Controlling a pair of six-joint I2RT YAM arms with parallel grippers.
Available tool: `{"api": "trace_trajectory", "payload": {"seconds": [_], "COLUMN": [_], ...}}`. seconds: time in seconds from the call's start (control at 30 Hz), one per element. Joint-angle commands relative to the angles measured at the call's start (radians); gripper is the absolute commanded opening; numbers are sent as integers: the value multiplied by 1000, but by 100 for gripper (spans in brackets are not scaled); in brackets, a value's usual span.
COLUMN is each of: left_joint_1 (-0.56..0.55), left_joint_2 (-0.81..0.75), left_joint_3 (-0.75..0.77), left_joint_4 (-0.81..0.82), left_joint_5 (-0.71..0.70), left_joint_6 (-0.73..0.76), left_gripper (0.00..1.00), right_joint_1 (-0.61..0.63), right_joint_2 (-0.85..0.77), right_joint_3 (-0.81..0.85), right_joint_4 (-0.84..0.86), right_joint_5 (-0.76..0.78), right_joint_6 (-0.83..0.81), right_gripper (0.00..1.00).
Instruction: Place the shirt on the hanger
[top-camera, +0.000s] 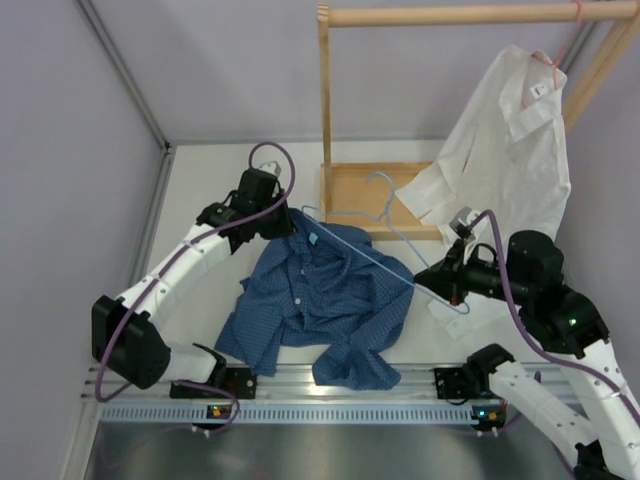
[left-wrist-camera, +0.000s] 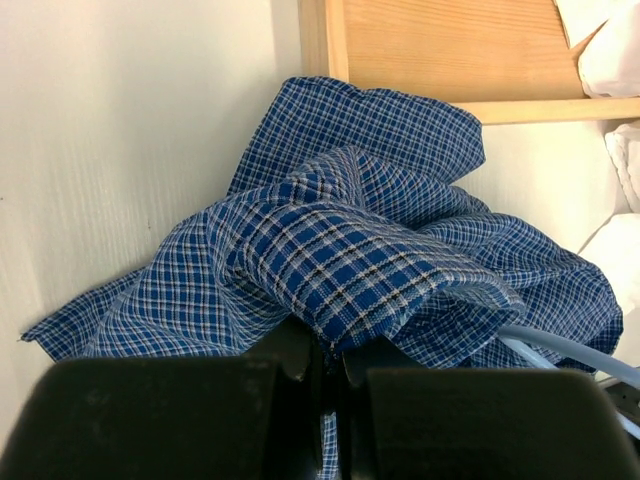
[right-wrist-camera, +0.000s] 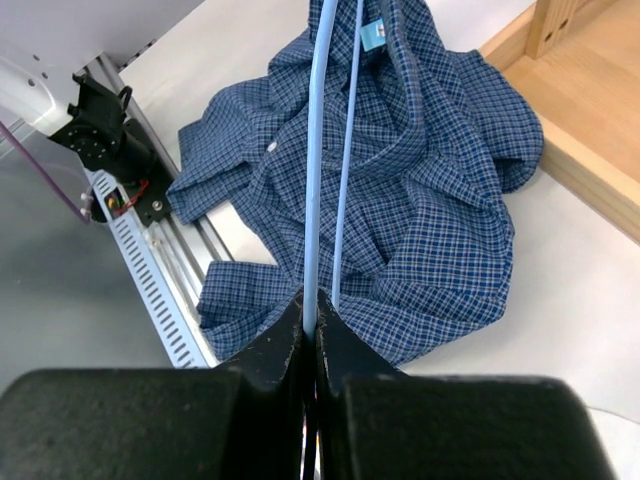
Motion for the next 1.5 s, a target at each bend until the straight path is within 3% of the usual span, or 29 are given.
{"api": "trace_trajectory", "payload": {"seconds": [0.0,0.37,0.6,0.7,0.93,1.17,1.47], "left_joint_1": [21,19,18,16,19,-2,-126], "left_joint_2": [9,-45,-218,-246,-191,-154,-164], "left_joint_3": [32,24,-79,-86,-59,12,47], "left_joint_4": [47,64,55,12,-47,-42,-42], "left_joint_5": [69,216,326,327,143,297,262], "left_joint_6": [18,7,64,110,130,107,70], "left_gripper": [0,0,0,0,0,0,0], "right_joint_1": [24,70,75,75,75,96,166], "right_joint_2": [2,132,246,269,274,309,335], "right_joint_3": [-21,-43,-15,-9,-23,-43,-52], "right_joint_4": [42,167,212,230,240,384,526], "right_joint_5": [-29,-40,-20,-41,43,-56,-47], "right_joint_6": [8,31,-14,-21,-24,-3,-10], "right_gripper": [0,0,0,0,0,0,0]}}
